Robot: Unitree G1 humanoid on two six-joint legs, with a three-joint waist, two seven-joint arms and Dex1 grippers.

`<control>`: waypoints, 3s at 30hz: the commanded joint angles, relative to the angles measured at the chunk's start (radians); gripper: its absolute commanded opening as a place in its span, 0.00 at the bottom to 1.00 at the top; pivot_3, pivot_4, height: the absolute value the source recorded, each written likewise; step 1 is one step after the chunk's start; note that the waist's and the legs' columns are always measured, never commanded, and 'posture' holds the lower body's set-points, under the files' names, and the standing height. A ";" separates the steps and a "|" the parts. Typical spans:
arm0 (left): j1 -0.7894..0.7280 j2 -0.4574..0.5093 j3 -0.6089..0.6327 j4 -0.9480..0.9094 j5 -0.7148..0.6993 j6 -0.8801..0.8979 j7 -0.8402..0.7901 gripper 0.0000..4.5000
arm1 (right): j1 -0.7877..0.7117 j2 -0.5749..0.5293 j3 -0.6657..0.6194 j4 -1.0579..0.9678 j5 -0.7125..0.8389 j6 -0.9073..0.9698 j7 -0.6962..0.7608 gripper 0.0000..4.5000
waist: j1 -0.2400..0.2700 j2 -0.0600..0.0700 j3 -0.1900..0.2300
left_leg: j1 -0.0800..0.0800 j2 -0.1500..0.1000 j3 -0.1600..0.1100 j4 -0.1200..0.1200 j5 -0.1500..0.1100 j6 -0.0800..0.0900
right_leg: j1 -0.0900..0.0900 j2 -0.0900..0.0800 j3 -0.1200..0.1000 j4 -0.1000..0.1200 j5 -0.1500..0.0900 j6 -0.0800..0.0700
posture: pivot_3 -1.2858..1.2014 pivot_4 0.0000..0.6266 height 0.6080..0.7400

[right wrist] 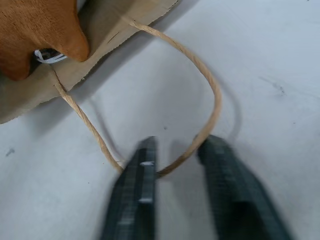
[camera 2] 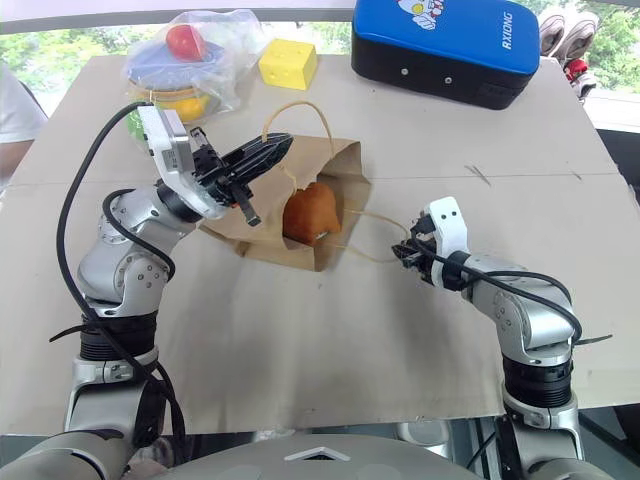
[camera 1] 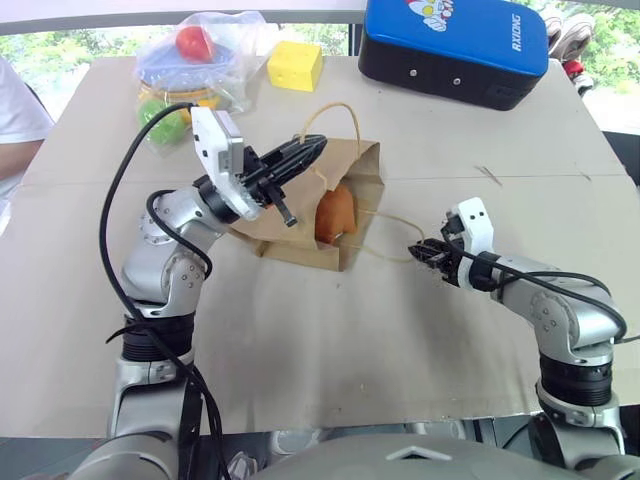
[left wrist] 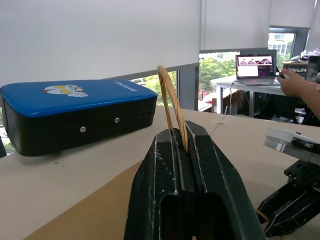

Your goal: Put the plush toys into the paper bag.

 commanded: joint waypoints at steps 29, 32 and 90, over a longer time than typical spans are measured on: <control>-0.594 -0.039 -0.035 0.869 0.094 0.003 -0.446 0.37 | -0.154 -0.549 -0.102 -0.191 1.004 -0.289 -0.498 0.26 | -0.001 0.000 0.000 | -0.006 0.000 -0.001 -0.001 0.000 0.001 | -0.003 0.000 -0.001 -0.003 0.000 0.000 | 0.52 0.24 1.00; -0.528 0.015 -0.013 0.801 0.082 0.065 -0.458 0.68 | -0.107 -0.629 -0.174 -0.233 1.050 -0.316 -0.433 0.57 | -0.006 0.000 0.000 | -0.008 0.000 -0.001 0.000 0.000 0.001 | -0.006 0.000 -0.001 -0.003 0.000 0.000 | 0.52 0.24 1.00; 0.049 0.247 -0.003 0.197 -0.010 0.092 -0.625 1.00 | -0.106 -0.327 0.395 0.012 0.061 -0.698 0.218 0.01 | 0.022 -0.001 0.000 | -0.002 0.001 0.000 0.004 0.000 0.000 | -0.001 0.000 -0.001 0.001 0.000 0.000 | 0.52 0.24 1.00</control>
